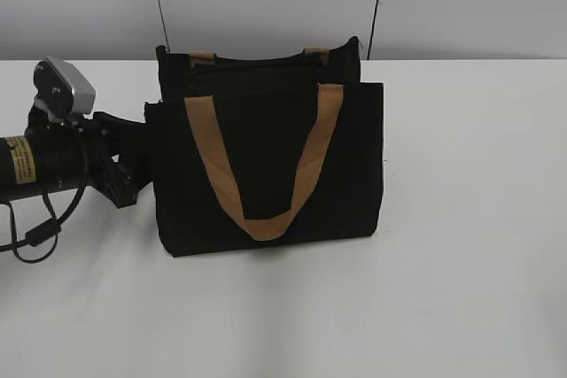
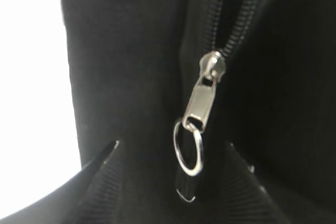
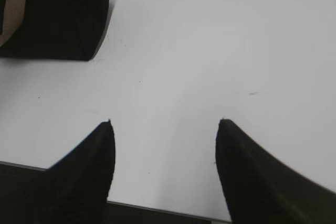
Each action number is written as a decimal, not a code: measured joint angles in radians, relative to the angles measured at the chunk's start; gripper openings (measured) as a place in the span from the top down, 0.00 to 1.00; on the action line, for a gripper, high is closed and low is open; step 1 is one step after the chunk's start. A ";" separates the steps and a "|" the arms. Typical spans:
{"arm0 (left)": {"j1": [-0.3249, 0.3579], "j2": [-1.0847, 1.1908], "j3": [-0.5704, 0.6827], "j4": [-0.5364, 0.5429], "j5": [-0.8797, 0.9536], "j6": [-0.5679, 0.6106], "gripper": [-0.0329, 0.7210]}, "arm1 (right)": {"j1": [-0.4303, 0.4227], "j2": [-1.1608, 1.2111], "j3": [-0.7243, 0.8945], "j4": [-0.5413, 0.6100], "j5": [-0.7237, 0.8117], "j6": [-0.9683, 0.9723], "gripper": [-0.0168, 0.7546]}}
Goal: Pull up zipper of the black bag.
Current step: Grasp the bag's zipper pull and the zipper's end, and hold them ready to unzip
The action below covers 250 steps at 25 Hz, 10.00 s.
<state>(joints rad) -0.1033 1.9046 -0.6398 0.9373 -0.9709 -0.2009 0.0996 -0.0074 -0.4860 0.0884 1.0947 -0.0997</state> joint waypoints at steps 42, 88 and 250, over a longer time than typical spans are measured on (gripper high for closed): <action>0.000 0.079 -0.053 0.047 -0.004 -0.003 0.76 | 0.000 0.000 0.000 0.000 0.000 -0.001 0.36; -0.001 -0.594 -0.049 0.183 0.253 -0.490 0.96 | 0.000 0.000 0.000 0.000 0.000 -0.001 0.36; -0.001 -0.594 -0.048 0.221 0.200 -0.493 0.96 | 0.495 1.889 -0.940 0.955 -0.546 -1.307 0.98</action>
<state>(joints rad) -0.1044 1.3109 -0.6880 1.1580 -0.7713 -0.6935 0.5951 1.8819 -1.4264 1.0437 0.5490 -1.4071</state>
